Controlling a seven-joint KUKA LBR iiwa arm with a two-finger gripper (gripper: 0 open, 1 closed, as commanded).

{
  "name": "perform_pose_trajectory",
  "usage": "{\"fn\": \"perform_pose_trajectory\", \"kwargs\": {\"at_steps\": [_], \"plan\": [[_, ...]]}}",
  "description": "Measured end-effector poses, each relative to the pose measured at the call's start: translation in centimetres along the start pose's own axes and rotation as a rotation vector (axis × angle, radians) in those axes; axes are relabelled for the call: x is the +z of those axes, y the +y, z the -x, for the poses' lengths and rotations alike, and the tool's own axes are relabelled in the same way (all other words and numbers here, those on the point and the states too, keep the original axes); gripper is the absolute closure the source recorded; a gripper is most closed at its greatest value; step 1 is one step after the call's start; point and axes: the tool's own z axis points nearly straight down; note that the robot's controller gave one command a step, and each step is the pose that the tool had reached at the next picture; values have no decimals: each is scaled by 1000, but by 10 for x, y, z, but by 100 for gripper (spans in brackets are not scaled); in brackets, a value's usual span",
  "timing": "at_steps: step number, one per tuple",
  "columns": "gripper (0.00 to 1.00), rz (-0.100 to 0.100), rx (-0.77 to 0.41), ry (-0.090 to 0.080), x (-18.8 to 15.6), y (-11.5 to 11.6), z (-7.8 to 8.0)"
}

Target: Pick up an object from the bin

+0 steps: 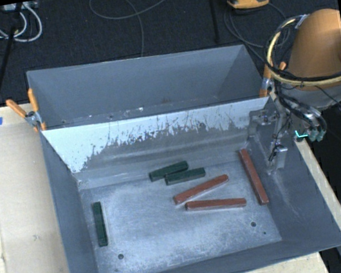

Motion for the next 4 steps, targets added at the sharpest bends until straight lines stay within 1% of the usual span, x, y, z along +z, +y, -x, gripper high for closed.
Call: {"fn": "perform_pose_trajectory", "kwargs": {"at_steps": [1, 2, 3, 4], "plan": [[0, 3, -126, 3, 99, 56, -52], [0, -2, -136, -3, 127, 5, -58], [0, 2, -221, -2, 126, 69, -91], [100, -1, -220, -5, 126, 66, -89]]}}
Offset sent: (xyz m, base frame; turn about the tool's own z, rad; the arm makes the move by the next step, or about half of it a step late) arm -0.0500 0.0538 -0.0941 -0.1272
